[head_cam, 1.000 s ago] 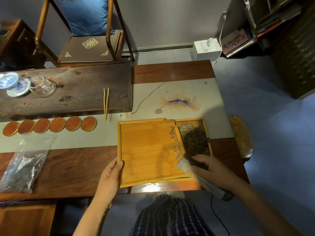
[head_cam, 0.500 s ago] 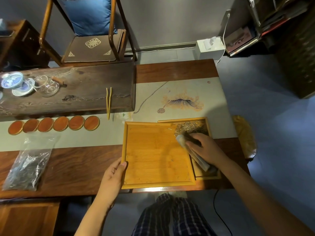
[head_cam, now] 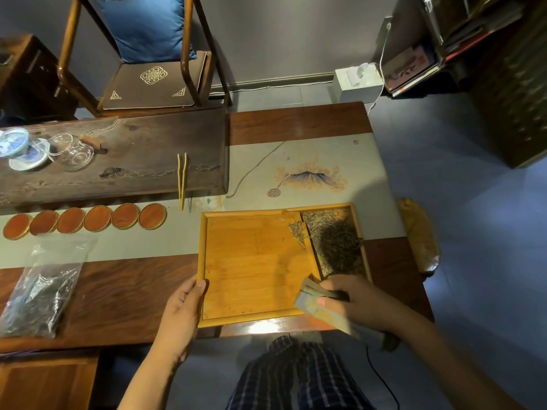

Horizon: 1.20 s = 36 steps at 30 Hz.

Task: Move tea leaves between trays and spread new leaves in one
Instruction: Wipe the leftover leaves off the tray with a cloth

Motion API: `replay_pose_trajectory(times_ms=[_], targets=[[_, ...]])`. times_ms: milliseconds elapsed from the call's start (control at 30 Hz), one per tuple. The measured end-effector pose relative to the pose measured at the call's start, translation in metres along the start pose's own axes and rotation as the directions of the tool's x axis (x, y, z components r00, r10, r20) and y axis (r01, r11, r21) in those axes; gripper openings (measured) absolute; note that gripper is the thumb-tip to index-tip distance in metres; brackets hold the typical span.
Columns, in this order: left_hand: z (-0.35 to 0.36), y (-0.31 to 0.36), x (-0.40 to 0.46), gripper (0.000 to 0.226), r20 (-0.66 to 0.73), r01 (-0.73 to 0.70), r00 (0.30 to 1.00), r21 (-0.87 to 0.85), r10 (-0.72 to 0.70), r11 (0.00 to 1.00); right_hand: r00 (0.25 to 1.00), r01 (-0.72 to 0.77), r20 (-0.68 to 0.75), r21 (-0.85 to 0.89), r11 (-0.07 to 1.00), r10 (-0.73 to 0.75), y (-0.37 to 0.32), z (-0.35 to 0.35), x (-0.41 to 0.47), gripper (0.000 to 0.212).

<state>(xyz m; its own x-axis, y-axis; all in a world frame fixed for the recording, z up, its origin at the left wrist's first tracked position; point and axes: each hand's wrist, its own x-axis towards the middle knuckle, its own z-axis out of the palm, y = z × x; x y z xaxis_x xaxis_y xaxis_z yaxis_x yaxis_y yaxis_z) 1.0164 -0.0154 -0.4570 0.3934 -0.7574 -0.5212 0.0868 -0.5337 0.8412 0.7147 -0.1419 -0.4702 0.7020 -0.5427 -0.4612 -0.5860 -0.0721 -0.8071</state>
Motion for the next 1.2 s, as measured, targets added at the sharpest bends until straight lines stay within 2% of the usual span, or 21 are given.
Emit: replay_pose_trajectory(times_ms=[100,167,233,300,367,500,600,700,767,833,933,1033,1100,1200], targets=[[-0.002,0.001,0.0,0.029,0.023,0.003,1.0,-0.003,-0.002,1.0,1.0,0.017,-0.001,-0.083,0.996,-0.018,-0.003,-0.002,0.009,0.003],[-0.003,0.002,-0.001,0.03,0.044,-0.004,0.999,0.007,0.004,1.0,0.998,0.009,-0.054,-0.122,0.993,-0.016,-0.002,-0.001,0.018,0.02],[-0.003,0.004,-0.003,0.029,0.055,-0.023,0.998,0.03,0.021,0.999,0.989,0.024,-0.141,-0.117,0.993,-0.04,-0.003,-0.001,0.028,0.02],[-0.004,0.005,-0.005,0.029,0.075,-0.039,0.997,0.044,0.035,0.998,0.975,0.067,-0.2,-0.125,0.99,-0.092,-0.006,-0.006,0.036,0.009],[-0.005,0.004,-0.006,0.029,0.088,-0.043,0.995,0.042,0.039,0.998,0.965,0.094,-0.232,-0.123,0.988,-0.12,-0.007,-0.012,0.045,0.011],[-0.006,0.002,-0.009,0.029,0.098,-0.055,0.994,0.054,0.05,0.997,0.937,0.066,-0.33,-0.146,0.987,-0.111,-0.008,-0.022,0.06,0.016],[-0.007,-0.002,-0.009,0.029,0.084,-0.047,0.996,0.05,0.042,0.998,0.919,0.072,-0.383,-0.071,0.995,-0.094,-0.015,-0.025,0.059,0.009],[-0.009,-0.003,-0.005,0.029,0.046,-0.024,0.999,0.027,0.023,0.999,0.935,0.138,-0.341,0.09,0.986,-0.1,-0.027,-0.022,0.043,0.014],[-0.012,-0.002,-0.002,0.029,0.03,-0.017,0.999,0.011,0.017,1.0,0.959,0.165,-0.256,0.162,0.973,-0.12,-0.031,-0.017,0.028,0.02],[-0.015,-0.001,0.0,0.031,0.02,-0.019,1.0,-0.001,0.02,1.0,0.986,0.124,-0.131,0.199,0.972,-0.098,-0.03,-0.011,0.014,0.024],[-0.018,0.001,0.0,0.031,0.023,-0.031,0.999,-0.011,0.031,0.999,1.0,0.021,-0.009,0.082,0.996,-0.02,-0.019,-0.001,0.003,0.021],[-0.019,0.005,-0.001,0.03,0.065,-0.052,0.997,0.002,0.052,0.999,0.999,0.029,0.026,-0.122,0.992,-0.026,-0.019,0.002,0.006,0.014],[-0.018,0.007,-0.002,0.031,0.103,-0.062,0.993,0.022,0.059,0.998,0.999,0.038,-0.018,-0.216,0.976,-0.043,-0.02,0.002,0.011,0.014],[-0.016,0.009,-0.003,0.032,0.125,-0.058,0.991,0.017,0.055,0.998,0.977,0.076,-0.172,-0.27,0.96,-0.126,-0.02,-0.002,0.021,0.014]])
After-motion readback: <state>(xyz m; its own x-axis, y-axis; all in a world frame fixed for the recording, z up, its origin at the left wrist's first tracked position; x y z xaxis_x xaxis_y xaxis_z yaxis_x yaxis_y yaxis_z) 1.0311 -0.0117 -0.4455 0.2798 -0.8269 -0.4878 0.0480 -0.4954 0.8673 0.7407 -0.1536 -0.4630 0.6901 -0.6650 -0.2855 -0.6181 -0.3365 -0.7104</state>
